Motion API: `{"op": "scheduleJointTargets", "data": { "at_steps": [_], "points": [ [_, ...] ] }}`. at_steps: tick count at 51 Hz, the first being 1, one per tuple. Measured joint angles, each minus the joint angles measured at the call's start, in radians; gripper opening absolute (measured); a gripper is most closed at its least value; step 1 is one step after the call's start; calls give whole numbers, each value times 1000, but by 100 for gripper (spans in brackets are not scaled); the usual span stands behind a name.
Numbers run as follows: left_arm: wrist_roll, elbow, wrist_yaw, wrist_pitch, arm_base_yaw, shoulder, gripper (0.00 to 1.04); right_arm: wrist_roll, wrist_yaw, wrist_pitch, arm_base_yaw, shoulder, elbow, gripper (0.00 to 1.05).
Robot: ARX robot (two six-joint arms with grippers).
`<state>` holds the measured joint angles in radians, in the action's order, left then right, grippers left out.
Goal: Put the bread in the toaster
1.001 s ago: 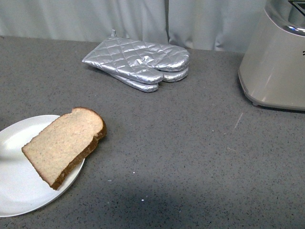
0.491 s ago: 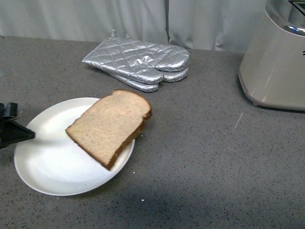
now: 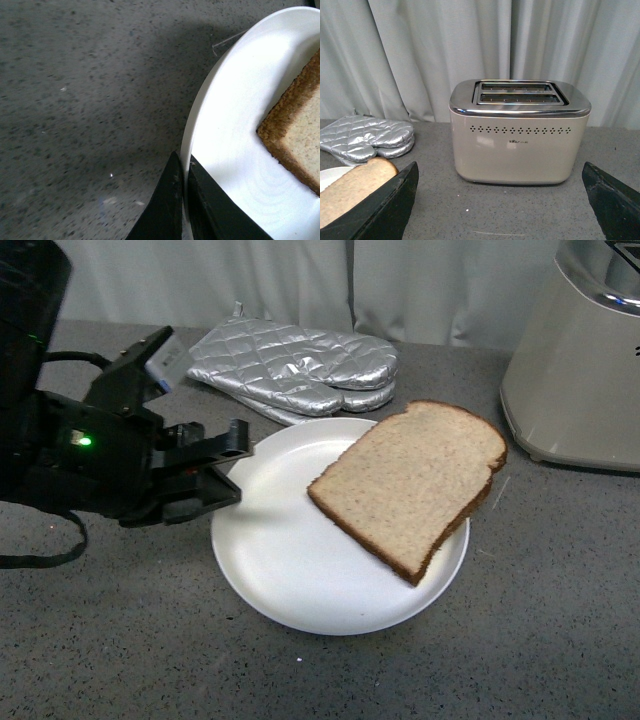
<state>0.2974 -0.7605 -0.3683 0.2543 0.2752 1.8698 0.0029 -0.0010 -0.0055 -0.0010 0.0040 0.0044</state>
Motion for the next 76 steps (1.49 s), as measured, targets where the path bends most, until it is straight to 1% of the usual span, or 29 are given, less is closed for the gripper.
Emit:
{"op": "scheduleJointTargets", "data": {
  "at_steps": [6, 15, 21, 28, 39, 49, 55, 56, 60, 63, 66, 68, 71, 74, 76],
  "points": [
    [53, -45, 27, 28, 73, 63, 4, 0, 0, 0, 0, 0, 0, 95],
    [95, -89, 42, 44, 143, 112, 4, 0, 0, 0, 0, 0, 0, 95],
    [132, -134, 51, 48, 211, 153, 4, 0, 0, 0, 0, 0, 0, 95],
    [169, -175, 55, 55, 270, 187, 4, 0, 0, 0, 0, 0, 0, 95],
    [199, -237, 71, 55, 308, 244, 4, 0, 0, 0, 0, 0, 0, 95],
    [180, -246, 99, 51, 316, 271, 4, 0, 0, 0, 0, 0, 0, 95],
    [168, -245, 103, 51, 315, 275, 25, 0, 0, 0, 0, 0, 0, 95],
    [167, -245, 103, 51, 315, 275, 27, 0, 0, 0, 0, 0, 0, 95],
    [159, -233, 97, 55, 309, 262, 45, 0, 0, 0, 0, 0, 0, 95],
    [155, -217, 87, 56, 302, 242, 55, 0, 0, 0, 0, 0, 0, 95],
    [149, -205, 80, 56, 294, 222, 62, 0, 0, 0, 0, 0, 0, 95],
    [143, -190, 77, 58, 281, 197, 70, 0, 0, 0, 0, 0, 0, 95],
    [136, -171, 74, 59, 263, 170, 77, 0, 0, 0, 0, 0, 0, 95],
    [122, -135, 68, 60, 229, 126, 87, 0, 0, 0, 0, 0, 0, 95],
    [109, -98, 68, 61, 193, 90, 96, 0, 0, 0, 0, 0, 0, 95]
  ]
}}
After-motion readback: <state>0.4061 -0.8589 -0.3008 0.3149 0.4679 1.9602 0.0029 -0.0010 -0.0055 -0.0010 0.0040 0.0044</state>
